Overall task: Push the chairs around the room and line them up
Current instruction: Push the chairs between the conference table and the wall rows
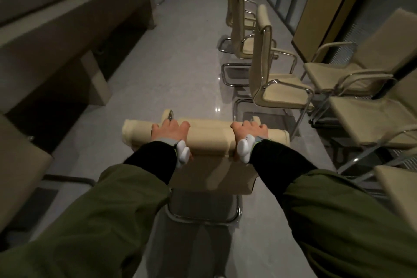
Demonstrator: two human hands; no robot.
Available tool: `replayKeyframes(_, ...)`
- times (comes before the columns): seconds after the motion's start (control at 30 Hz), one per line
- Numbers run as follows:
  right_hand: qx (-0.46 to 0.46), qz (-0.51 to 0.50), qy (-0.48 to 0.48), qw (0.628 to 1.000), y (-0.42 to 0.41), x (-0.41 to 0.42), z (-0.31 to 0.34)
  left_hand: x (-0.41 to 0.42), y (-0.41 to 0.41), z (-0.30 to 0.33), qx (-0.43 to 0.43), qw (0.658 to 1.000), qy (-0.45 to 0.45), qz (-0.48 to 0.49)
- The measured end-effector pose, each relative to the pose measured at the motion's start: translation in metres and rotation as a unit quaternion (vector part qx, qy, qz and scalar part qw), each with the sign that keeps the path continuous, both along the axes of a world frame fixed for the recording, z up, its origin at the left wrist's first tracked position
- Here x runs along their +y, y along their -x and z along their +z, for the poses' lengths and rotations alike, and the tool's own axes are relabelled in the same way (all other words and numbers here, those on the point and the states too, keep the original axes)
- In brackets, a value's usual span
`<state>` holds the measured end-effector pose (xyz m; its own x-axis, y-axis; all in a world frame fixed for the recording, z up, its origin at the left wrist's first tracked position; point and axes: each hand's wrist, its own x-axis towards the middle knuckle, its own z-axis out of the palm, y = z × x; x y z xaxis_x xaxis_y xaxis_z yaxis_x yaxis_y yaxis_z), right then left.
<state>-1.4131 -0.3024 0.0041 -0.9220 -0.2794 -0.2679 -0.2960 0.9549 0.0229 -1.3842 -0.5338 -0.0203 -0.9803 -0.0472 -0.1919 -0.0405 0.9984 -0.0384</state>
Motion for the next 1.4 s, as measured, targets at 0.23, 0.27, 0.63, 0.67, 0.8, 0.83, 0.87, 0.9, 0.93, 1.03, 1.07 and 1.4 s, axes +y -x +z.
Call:
replayKeyframes(0.23,0.028,0.092,0.008,0.995,0.015,0.008,-0.008,0.010,-0.026,-0.009,0.043,0.997,0.023,0.068)
replayKeyframes(0.27,0.027,0.106,0.009,0.994,0.018,0.008,-0.008,0.013,-0.029,-0.010,0.044,0.995,0.023,0.081)
replayKeyframes(0.63,0.028,0.201,-0.017,0.979,0.006,0.006,-0.006,0.043,-0.101,-0.001,0.015,0.987,0.007,0.163)
replayKeyframes(0.67,0.032,0.208,-0.017,0.978,0.002,0.007,-0.005,0.046,-0.109,-0.002,0.017,0.986,0.006,0.165)
replayKeyframes(0.8,0.037,0.233,-0.014,0.972,-0.021,0.009,-0.006,0.054,-0.144,-0.004,0.020,0.983,-0.001,0.181)
replayKeyframes(0.83,0.041,0.240,-0.011,0.970,-0.028,0.011,-0.008,0.057,-0.155,-0.004,0.018,0.982,-0.007,0.187)
replayKeyframes(0.87,0.047,0.245,-0.005,0.968,-0.033,0.012,-0.007,0.060,-0.161,-0.003,0.017,0.982,-0.008,0.188)
replayKeyframes(0.9,0.047,0.253,-0.004,0.966,-0.040,0.014,-0.007,0.063,-0.172,-0.002,0.016,0.981,-0.010,0.193)
replayKeyframes(0.93,0.043,0.259,-0.006,0.965,-0.046,0.014,-0.006,0.066,-0.181,-0.002,0.016,0.980,-0.011,0.200)
replayKeyframes(1.03,0.037,0.273,-0.023,0.961,-0.059,0.013,-0.004,0.074,-0.201,-0.002,0.019,0.975,-0.014,0.220)
replayKeyframes(1.07,0.039,0.280,-0.027,0.959,-0.062,0.012,-0.004,0.077,-0.207,-0.002,0.018,0.974,-0.014,0.226)
replayKeyframes(1.4,0.027,0.331,-0.050,0.942,-0.051,0.005,0.004,0.086,-0.206,0.003,0.008,0.961,-0.012,0.276)
